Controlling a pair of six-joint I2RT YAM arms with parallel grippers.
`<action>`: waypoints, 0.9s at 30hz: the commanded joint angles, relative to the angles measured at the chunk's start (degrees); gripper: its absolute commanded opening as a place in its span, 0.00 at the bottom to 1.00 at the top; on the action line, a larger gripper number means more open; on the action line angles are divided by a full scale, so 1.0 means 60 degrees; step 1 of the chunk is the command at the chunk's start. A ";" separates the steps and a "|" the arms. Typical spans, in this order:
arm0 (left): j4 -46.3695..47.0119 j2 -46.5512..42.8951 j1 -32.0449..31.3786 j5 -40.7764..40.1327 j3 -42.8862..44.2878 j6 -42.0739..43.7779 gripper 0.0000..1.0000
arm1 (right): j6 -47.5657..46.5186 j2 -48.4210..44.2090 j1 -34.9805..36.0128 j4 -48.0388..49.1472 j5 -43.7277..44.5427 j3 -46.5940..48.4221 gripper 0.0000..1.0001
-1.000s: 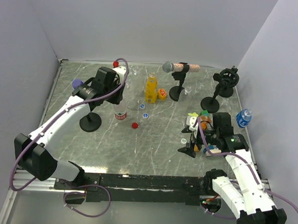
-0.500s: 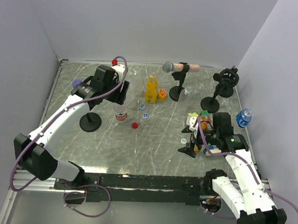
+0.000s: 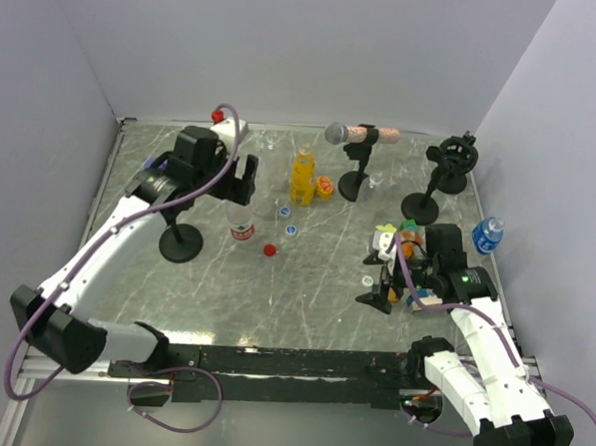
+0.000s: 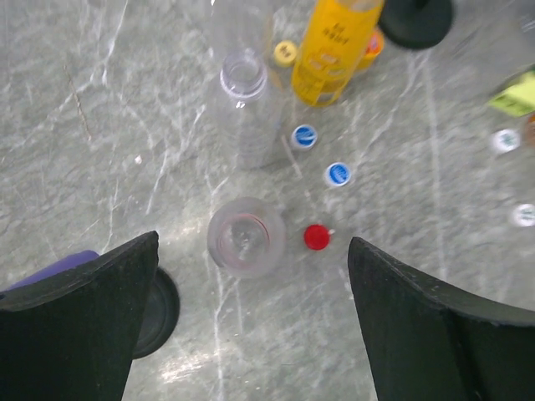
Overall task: Unscrew the bottle caps
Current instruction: Place the bottle without the bottle cap at the center of the board, then reset both arms
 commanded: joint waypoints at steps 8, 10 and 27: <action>0.1173 -0.2789 0.0025 0.1448 -0.0670 -0.1746 0.96 | 0.0276 -0.0288 -0.0326 0.0480 -0.0314 -0.0013 0.99; 0.1378 -0.3565 0.0040 0.1668 -0.1036 -0.1981 0.97 | 0.0393 -0.0361 -0.0385 0.0553 -0.0270 0.0016 0.99; 0.1539 -0.7126 0.0025 0.1772 -0.3132 -0.2846 0.97 | 0.4682 -0.0801 -0.0444 0.1241 0.1956 0.2184 0.99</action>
